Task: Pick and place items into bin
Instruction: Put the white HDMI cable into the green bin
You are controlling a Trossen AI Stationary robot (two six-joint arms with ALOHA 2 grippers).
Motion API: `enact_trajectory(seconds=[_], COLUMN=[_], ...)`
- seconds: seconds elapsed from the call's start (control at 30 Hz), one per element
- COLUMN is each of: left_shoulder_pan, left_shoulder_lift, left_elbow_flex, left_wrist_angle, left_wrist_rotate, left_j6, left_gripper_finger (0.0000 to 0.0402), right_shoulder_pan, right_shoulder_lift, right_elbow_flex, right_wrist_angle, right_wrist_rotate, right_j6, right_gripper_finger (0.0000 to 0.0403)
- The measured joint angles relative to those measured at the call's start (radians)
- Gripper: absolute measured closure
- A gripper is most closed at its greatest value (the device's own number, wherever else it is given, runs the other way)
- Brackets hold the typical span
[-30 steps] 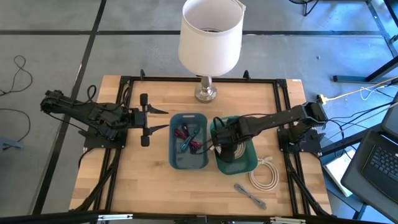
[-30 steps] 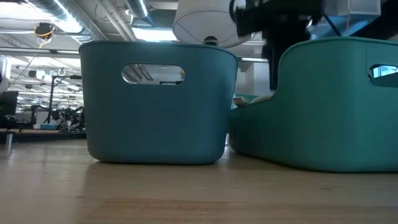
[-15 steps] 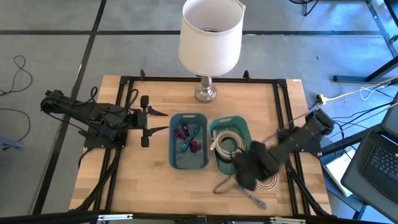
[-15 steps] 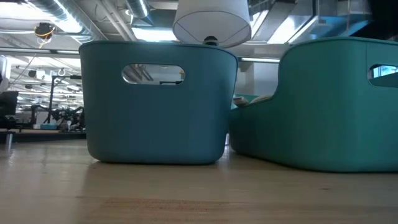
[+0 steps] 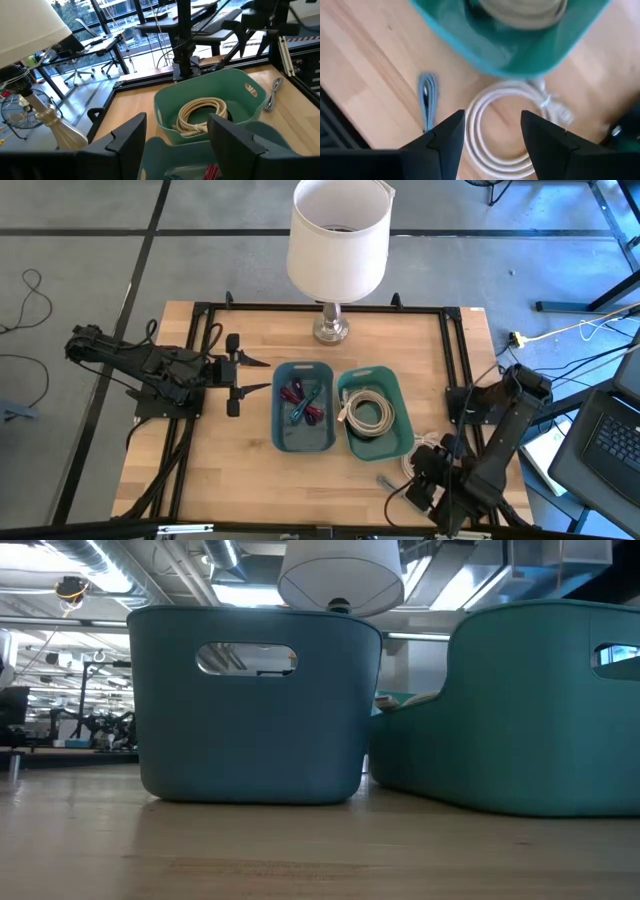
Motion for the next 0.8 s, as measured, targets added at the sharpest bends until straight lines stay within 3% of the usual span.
enact_trajectory(seconds=[0.17, 0.47, 0.8], left_shoulder_pan=[0.000, 0.000, 0.000], left_shoulder_lift=[0.000, 0.000, 0.000], left_elbow_flex=[0.000, 0.000, 0.000], left_wrist_angle=[-0.009, -0.007, -0.016], left_wrist_rotate=[0.000, 0.000, 0.074], left_j6=[0.035, 0.034, -0.041], left_gripper_finger=[0.0197, 0.0197, 0.0197], right_shoulder_pan=[0.005, 0.005, -0.022], right_shoulder_lift=[0.001, 0.001, 0.001], right_elbow_flex=[-0.134, -0.298, -0.341], right_wrist_angle=[0.131, 0.437, 0.425], right_wrist_rotate=[-0.108, -0.122, -0.140], right_j6=[0.068, 0.138, 0.190], right_gripper_finger=[0.0205, 0.0205, 0.0205])
